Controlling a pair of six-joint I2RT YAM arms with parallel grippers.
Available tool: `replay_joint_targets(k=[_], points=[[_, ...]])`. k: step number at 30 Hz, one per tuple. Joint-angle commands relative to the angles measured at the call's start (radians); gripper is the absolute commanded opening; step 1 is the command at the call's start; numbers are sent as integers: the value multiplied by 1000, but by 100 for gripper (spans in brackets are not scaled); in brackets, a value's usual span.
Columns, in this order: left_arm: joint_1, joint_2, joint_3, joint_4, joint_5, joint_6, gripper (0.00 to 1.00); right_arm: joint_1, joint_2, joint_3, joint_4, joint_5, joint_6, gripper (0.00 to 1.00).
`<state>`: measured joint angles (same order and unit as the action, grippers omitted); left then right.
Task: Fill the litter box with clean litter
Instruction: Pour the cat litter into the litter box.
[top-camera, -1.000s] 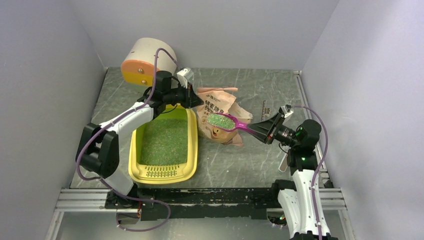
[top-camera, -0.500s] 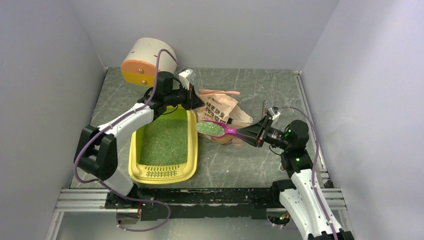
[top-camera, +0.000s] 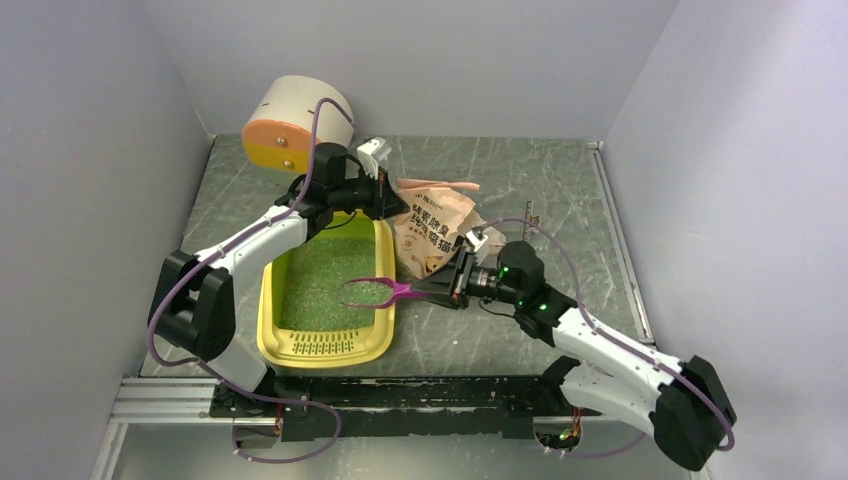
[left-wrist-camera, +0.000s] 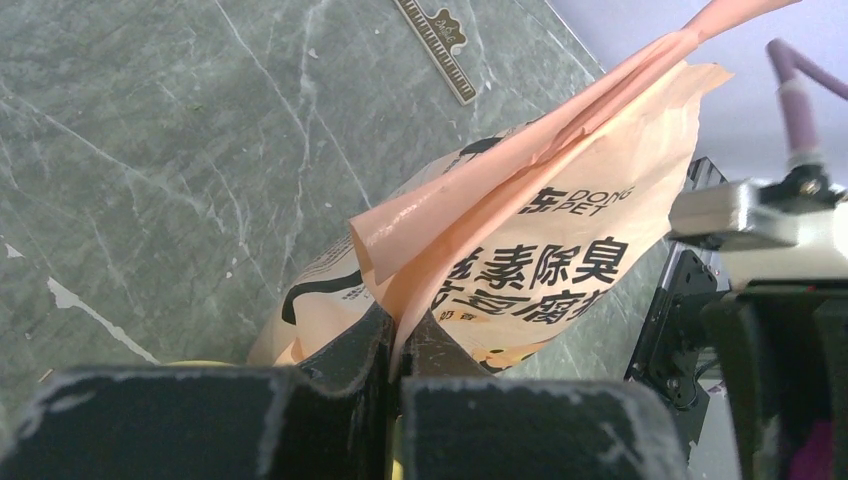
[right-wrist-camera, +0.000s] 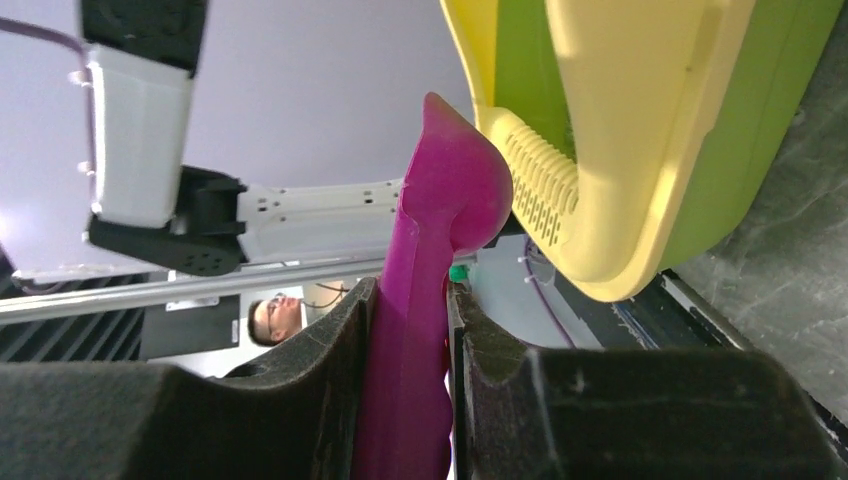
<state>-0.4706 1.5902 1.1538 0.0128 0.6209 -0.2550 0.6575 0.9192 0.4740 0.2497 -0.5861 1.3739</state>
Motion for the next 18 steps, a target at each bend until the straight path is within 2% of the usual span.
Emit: replay_joint_targets(k=[1, 9, 13, 18], points=[[-4, -35, 42, 44, -5, -34, 5, 80, 74, 24, 154, 165, -18, 0], [-1, -54, 13, 62, -36, -59, 5, 168, 168, 139, 20, 293, -129, 0], [7, -62, 14, 38, -112, -81, 5, 211, 245, 210, -16, 331, -182, 0], [17, -53, 20, 42, -75, -86, 5, 244, 342, 309, -48, 357, -243, 0]])
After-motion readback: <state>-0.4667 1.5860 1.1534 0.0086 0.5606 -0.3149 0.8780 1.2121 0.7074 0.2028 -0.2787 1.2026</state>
